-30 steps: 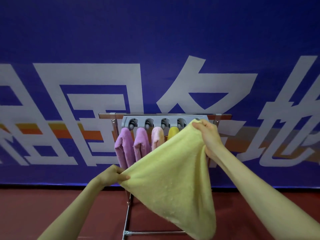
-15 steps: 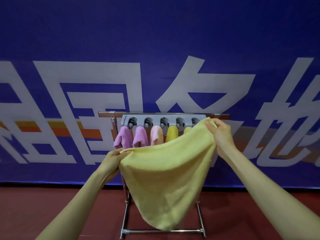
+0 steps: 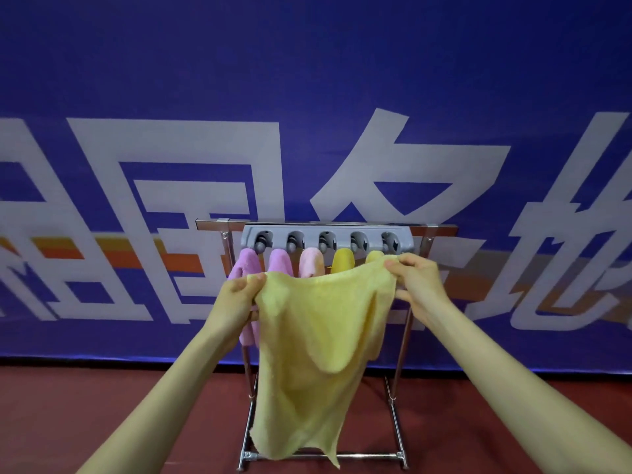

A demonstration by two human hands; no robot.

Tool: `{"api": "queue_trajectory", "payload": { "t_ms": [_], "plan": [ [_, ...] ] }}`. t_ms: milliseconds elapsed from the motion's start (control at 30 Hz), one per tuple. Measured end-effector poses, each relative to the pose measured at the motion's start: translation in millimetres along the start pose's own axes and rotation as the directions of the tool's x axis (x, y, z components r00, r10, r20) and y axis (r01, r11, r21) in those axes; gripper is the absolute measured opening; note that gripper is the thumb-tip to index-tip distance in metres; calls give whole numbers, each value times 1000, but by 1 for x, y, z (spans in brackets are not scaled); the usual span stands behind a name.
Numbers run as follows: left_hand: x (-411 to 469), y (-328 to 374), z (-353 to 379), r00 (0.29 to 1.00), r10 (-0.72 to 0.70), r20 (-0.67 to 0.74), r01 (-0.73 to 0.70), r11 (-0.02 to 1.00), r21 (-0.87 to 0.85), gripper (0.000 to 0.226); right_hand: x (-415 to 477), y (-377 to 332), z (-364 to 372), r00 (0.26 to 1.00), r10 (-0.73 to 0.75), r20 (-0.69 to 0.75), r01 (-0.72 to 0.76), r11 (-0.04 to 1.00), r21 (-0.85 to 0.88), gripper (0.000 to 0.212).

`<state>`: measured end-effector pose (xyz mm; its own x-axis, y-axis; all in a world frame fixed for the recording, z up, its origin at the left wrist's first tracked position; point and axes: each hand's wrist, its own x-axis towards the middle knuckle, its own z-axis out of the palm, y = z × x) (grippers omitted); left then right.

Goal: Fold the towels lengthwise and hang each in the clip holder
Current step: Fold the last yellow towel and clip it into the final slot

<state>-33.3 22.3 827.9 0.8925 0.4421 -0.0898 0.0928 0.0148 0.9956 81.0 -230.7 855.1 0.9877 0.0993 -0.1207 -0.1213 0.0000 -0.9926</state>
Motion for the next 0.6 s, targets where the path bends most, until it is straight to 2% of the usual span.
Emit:
{"api": "queue_trajectory", "payload": {
  "t_ms": [133, 233, 433, 600],
  "plan": [
    [-11, 4, 24, 997, 16, 75, -16, 1000, 0, 31, -18, -2, 23, 994, -5, 110, 11, 998, -54, 7],
    [-19, 5, 45, 991, 5, 136, 4, 998, -68, 30, -33, 2, 40, 982, -23, 188, 44, 993, -106, 4],
    [-33, 4, 67, 970, -56, 236, 97, 982, -164, 34, -51, 15, 61, 964, -2, 266, 24, 996, -81, 8],
    [-31, 1, 62, 949, -110, 297, 192, 945, -264, 33, -55, 14, 57, 913, 45, 406, 3, 993, -117, 37]
  ]
}}
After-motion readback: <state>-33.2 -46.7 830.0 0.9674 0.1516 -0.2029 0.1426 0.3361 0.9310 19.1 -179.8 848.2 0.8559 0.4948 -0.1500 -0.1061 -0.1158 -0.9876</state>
